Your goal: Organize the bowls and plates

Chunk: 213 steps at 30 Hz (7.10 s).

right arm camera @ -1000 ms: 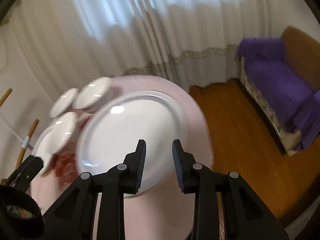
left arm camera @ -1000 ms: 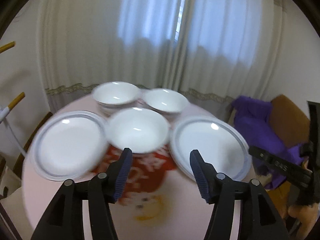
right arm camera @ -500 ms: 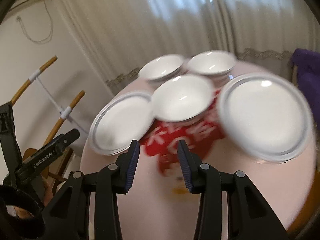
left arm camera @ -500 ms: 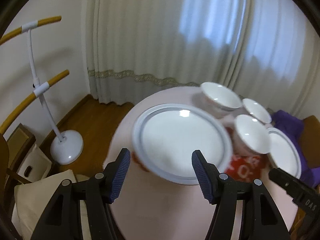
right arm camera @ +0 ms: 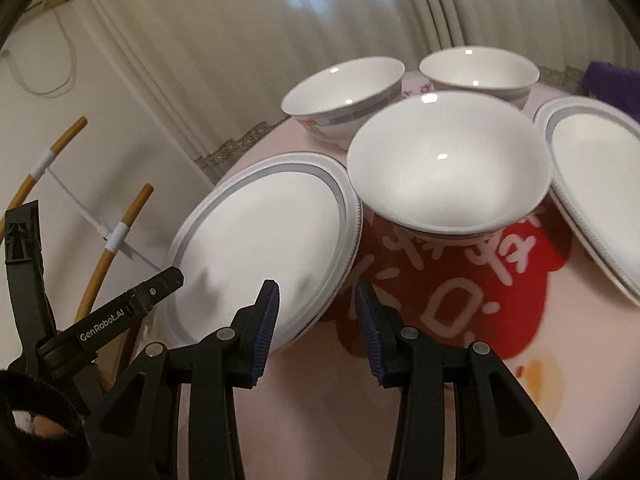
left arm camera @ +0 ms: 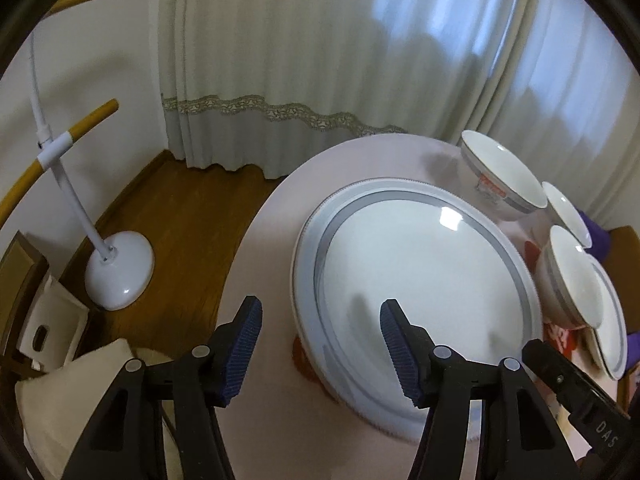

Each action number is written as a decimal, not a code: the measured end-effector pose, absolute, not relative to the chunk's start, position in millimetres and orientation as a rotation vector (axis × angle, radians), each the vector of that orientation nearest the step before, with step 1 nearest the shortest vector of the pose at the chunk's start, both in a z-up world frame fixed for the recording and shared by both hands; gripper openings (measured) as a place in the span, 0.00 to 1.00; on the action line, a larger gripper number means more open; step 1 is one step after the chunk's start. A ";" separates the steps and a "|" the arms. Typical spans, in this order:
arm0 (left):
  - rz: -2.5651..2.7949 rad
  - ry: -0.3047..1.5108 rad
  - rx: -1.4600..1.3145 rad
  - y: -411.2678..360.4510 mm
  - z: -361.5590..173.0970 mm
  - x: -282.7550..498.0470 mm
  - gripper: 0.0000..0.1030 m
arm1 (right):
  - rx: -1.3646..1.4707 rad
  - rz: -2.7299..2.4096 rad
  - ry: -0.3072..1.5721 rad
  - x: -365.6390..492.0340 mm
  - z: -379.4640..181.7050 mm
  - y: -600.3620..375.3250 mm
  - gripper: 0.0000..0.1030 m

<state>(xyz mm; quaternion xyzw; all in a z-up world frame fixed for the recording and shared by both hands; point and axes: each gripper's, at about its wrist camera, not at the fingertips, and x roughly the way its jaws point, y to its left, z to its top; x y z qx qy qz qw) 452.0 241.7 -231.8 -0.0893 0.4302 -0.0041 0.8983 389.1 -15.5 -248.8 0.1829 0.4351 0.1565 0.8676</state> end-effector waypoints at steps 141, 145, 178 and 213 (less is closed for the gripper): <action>-0.253 0.836 -0.093 -102.1 -233.3 445.4 0.19 | 0.353 0.186 0.810 397.3 -249.2 -337.4 0.17; -0.240 0.827 -0.090 -102.2 -232.7 442.6 0.19 | 0.348 0.181 0.807 399.3 -251.0 -335.4 0.18; -0.223 0.766 -0.042 -97.0 -228.5 411.3 0.27 | 0.494 0.198 0.912 398.6 -265.4 -333.3 0.25; -0.081 0.756 -0.137 50.6 -169.4 405.6 0.59 | 0.203 0.323 0.870 409.0 -167.3 -218.0 0.40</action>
